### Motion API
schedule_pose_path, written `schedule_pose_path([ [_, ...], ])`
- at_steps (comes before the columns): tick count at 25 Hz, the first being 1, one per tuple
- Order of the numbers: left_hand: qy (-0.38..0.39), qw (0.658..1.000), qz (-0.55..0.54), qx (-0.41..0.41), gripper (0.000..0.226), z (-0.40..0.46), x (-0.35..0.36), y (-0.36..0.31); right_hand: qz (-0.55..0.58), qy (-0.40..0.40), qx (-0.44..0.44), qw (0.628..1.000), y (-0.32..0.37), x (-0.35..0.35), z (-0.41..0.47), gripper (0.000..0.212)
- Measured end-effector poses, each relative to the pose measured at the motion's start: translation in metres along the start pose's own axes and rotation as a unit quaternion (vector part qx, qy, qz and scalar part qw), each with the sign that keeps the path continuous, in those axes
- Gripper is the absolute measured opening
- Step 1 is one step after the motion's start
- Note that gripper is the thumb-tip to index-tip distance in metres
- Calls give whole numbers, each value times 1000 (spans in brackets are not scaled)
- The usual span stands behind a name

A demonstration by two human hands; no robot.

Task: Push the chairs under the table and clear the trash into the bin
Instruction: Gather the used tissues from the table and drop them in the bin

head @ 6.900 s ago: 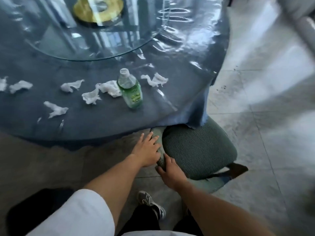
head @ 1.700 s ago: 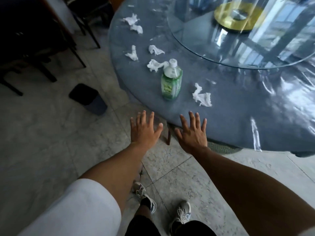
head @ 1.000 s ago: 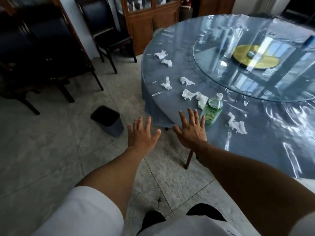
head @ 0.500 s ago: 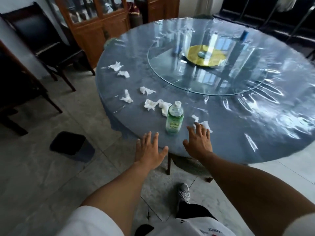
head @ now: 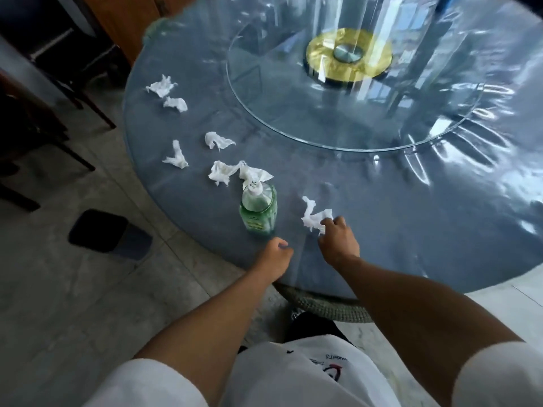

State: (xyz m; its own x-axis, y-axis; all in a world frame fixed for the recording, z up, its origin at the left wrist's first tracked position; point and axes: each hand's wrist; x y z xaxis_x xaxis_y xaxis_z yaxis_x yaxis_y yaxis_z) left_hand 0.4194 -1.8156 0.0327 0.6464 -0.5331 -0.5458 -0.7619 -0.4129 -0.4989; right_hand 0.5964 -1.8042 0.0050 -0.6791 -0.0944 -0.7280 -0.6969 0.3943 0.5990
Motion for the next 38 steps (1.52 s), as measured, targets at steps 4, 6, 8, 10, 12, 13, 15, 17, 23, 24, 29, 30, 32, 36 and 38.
schedule_pose_path([
  [4,41,971,-200,-121,6,11,0,-18,16,23,-25,999,-4,5,25,37],
  [6,57,958,-241,-144,11,15,2,-20,16,37,-18,999,-7,10,28,30],
  [8,64,946,-279,-152,23,20,4,-21,41,58,-19,997,-8,15,23,18],
  [10,73,934,-314,-153,33,25,4,-22,84,87,-58,991,-5,20,8,10],
  [12,82,918,-358,-150,32,28,2,-24,122,115,-91,982,0,25,-9,9],
  [13,85,912,-373,-149,28,27,1,-23,136,126,-104,977,3,27,-17,10],
  [15,87,920,-353,-149,18,21,-1,-17,159,150,-122,968,15,33,-32,10],
  [17,85,929,-325,-156,16,17,-6,-7,177,178,-118,961,32,37,-38,10],
  [23,29,884,-412,-219,18,17,-51,55,174,231,-129,948,96,80,-41,18],
  [24,20,881,-415,-224,16,23,-62,71,173,229,-137,948,109,90,-41,20],
  [29,13,869,-438,-230,17,64,-130,140,144,199,-178,953,178,149,-24,20],
  [30,2,868,-443,-223,20,64,-152,146,141,175,-163,961,194,161,-18,17],
  [32,4,876,-447,-184,32,75,-194,160,141,109,-108,978,222,179,-2,21],
  [36,5,885,-446,-135,31,105,-255,171,128,-17,-1,992,259,195,33,38],
  [38,22,888,-441,-131,30,119,-280,168,110,-70,43,991,272,193,48,43],
])
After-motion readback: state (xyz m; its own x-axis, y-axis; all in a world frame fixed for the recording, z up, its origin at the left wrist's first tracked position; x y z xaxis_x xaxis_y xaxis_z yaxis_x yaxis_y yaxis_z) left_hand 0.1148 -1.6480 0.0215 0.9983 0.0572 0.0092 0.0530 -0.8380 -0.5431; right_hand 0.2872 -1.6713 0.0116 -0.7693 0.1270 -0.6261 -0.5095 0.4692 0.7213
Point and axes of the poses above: each hand's wrist, its own z-axis towards the middle knuckle, its own x-axis out of the palm, y = z × x, and after that the axes turned 15 degrees about z, right-handed
